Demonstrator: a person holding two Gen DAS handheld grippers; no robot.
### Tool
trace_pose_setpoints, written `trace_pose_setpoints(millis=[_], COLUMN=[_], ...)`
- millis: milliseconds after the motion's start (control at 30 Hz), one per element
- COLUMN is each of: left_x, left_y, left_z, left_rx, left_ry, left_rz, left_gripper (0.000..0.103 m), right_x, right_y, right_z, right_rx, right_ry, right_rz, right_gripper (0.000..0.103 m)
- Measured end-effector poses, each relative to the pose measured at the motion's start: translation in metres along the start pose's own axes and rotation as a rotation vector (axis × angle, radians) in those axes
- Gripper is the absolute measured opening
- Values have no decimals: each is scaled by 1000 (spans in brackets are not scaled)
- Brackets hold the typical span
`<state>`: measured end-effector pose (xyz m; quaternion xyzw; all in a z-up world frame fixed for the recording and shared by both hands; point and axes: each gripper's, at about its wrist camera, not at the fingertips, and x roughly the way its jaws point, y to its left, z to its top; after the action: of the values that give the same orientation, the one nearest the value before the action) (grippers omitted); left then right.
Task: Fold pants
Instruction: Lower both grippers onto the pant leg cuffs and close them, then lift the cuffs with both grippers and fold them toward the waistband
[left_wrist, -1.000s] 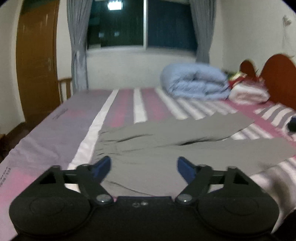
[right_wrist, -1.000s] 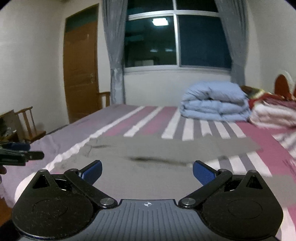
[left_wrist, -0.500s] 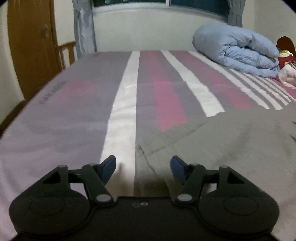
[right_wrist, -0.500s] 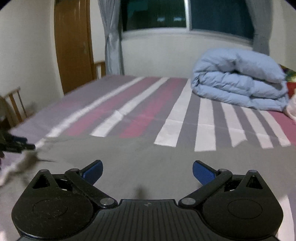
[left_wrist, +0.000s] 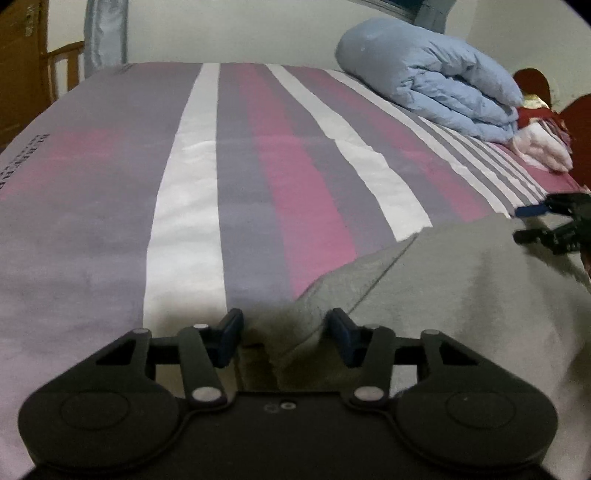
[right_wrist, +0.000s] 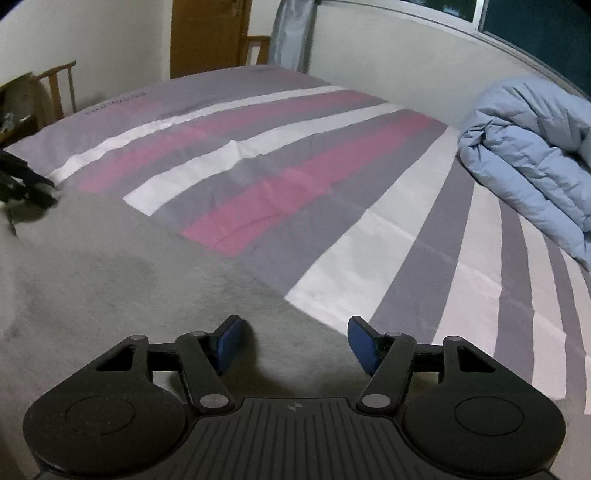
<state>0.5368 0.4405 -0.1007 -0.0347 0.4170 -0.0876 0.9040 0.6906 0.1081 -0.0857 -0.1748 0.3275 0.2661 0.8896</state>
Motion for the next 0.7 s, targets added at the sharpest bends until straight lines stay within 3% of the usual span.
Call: trace_pose_setpoints(millis=[200, 300, 333, 367, 433, 533, 700], left_x=[17, 22, 22, 21, 15, -2, -62], left_y=[6, 6, 6, 6, 1, -11, -15], left_z=[-6, -11, -12, -12, -9, -7, -13], left_rx=[-64, -76, -69, -63, -50, -2, 17], left_ry=[-17, -35, -44, -52, -81, -146, -293], left_rz=[-17, -13, -11, -14, -9, 5, -55], left_gripper=[47, 42, 38, 32, 18, 13, 12], right_x=[18, 22, 21, 20, 14, -11, -101], right_y=[-16, -15, -17, -16, -16, -6, 15], right_z=[-8, -11, -11, -11, -9, -4, 3], right_rx=[45, 64, 68, 64, 75, 19, -19], right_ry=[48, 54, 51, 50, 60, 26, -119], right_rz=[39, 55, 71, 73, 84, 49, 15], right_gripper=[64, 58, 47, 28, 11, 9, 9])
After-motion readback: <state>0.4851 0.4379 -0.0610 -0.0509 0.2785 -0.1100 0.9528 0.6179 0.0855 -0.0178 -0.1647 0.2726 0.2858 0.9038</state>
